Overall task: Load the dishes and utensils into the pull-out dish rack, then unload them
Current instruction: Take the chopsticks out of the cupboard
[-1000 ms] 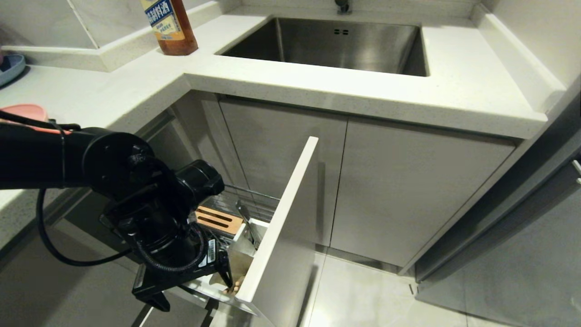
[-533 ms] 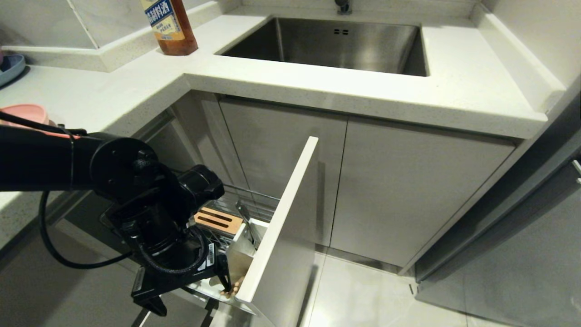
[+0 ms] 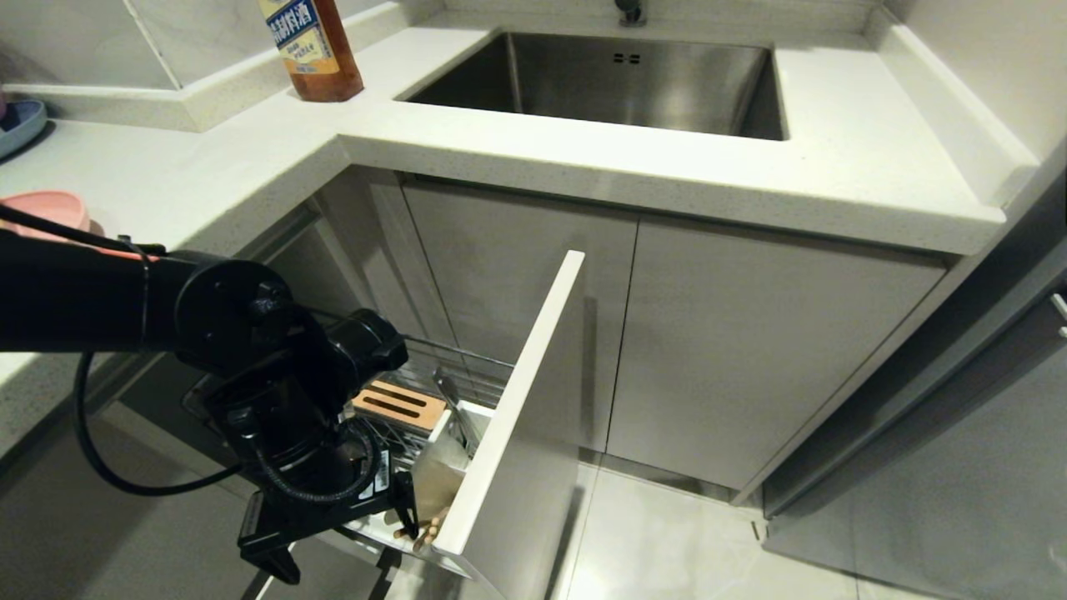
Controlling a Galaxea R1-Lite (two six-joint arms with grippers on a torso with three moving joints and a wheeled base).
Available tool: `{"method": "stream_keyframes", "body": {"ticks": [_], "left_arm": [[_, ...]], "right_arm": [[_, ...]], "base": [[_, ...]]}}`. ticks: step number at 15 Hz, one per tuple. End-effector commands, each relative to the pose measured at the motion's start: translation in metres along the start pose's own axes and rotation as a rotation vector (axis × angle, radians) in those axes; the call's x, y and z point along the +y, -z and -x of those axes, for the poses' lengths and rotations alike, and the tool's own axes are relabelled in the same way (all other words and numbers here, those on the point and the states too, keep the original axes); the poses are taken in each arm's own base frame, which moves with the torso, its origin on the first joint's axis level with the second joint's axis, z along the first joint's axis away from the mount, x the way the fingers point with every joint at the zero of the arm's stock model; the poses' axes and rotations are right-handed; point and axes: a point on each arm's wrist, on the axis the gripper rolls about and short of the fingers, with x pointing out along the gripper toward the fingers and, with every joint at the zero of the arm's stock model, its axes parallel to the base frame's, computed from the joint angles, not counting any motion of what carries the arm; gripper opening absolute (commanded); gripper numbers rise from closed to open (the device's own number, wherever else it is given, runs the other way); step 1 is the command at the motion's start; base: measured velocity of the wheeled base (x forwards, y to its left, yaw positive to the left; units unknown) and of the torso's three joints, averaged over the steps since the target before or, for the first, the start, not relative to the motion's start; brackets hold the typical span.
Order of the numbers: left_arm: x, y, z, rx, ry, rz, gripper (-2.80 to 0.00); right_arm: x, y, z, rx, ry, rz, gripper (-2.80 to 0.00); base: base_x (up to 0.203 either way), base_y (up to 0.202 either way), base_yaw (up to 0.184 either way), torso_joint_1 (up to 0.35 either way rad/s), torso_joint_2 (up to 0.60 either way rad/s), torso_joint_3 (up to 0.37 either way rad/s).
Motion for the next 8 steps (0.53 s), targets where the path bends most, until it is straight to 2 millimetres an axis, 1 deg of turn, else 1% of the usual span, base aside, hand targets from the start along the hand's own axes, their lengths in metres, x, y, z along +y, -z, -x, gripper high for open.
{"method": "stream_keyframes", "body": {"ticks": [1, 5, 8], "left_arm": [[0.0, -0.002, -0.005, 0.016, -0.015, 0.01, 0.0], [-0.006, -0.01, -0.015, 0.028, -0.019, 0.0, 0.0], [-0.013, -0.017, -0.025, 0.083, 0.001, -0.028, 0.0]], "right_arm": [[0.0, 0.0, 0.0, 0.001, -0.001, 0.0, -2.8], [0.0, 0.0, 0.0, 0.001, 0.0, 0.0, -2.8], [0.0, 0.0, 0.0, 0.001, 0.001, 0.0, -2.8]], "base": [[0.0, 0.0, 0.0, 0.0, 0.0, 0.0], [0.0, 0.0, 0.0, 0.0, 0.0, 0.0], [0.0, 0.0, 0.0, 0.0, 0.0, 0.0]]}}
